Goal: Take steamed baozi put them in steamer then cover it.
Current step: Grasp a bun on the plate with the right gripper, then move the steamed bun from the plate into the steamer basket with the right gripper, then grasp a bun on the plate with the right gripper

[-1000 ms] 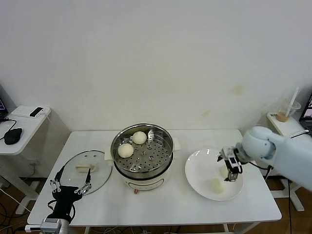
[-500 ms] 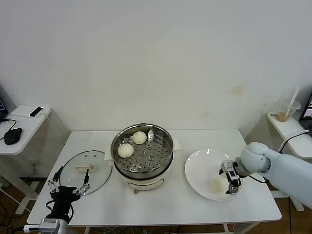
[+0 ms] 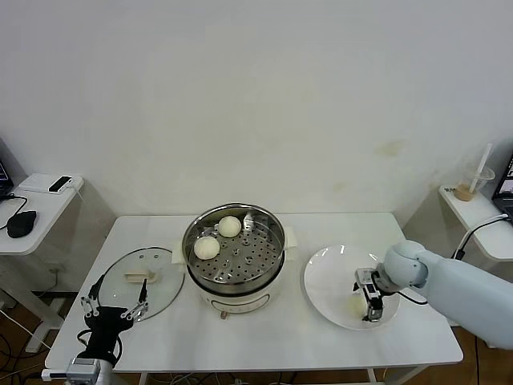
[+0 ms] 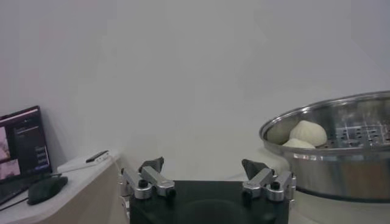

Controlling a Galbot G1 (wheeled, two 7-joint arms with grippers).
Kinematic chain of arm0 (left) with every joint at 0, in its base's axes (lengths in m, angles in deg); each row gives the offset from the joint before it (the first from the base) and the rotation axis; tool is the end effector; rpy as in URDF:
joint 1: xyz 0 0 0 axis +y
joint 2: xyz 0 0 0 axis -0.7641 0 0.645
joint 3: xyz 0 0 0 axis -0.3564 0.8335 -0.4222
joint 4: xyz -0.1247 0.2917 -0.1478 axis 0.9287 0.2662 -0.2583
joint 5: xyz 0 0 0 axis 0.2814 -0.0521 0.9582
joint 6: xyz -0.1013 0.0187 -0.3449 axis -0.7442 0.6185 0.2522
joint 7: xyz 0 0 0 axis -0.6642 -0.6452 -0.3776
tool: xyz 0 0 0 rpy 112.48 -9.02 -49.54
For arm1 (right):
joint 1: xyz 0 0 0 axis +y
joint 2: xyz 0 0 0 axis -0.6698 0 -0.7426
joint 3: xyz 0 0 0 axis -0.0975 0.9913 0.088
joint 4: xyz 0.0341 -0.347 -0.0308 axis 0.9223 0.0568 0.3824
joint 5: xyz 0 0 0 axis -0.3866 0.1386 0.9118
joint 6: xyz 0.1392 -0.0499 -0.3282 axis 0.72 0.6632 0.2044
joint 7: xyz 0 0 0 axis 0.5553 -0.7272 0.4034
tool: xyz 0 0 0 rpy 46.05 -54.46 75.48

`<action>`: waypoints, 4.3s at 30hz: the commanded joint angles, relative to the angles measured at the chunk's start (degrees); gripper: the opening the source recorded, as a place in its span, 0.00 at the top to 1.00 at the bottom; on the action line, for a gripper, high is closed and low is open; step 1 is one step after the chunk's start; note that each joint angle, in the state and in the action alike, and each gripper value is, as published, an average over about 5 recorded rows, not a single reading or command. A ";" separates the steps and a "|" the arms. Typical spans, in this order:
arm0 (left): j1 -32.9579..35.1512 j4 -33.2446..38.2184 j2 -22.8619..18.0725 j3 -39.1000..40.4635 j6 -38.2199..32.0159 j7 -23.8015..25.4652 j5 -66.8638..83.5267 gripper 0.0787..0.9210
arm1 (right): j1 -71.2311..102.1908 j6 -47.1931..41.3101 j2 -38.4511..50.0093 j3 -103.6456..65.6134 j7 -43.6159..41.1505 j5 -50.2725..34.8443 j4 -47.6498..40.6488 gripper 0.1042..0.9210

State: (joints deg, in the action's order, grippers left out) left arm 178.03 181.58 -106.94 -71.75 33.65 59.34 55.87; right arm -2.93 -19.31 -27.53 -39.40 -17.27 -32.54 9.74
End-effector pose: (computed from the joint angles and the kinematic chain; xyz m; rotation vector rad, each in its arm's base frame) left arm 0.1522 0.0931 -0.2763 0.1092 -3.0394 -0.4712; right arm 0.4452 -0.1123 -0.2520 1.2702 -1.3426 1.3284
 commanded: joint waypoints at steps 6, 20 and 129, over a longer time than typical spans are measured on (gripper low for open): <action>-0.04 0.14 -0.27 0.18 0.02 -0.02 0.04 0.12 | -0.37 -0.36 -1.01 -0.21 -0.66 0.25 -1.01 0.29; -0.09 0.70 -0.11 0.18 0.02 0.05 0.28 0.12 | -11.25 0.50 1.38 1.34 -4.21 -2.13 1.17 0.36; -0.96 -0.85 2.02 0.92 -0.43 0.03 1.45 0.12 | -7.37 4.94 14.37 -3.29 -2.45 -0.60 7.40 0.12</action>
State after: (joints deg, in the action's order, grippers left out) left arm 177.15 181.28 -105.29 -71.58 33.15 59.29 57.42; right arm -31.82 -13.67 -27.30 -27.68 -19.29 -40.82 16.53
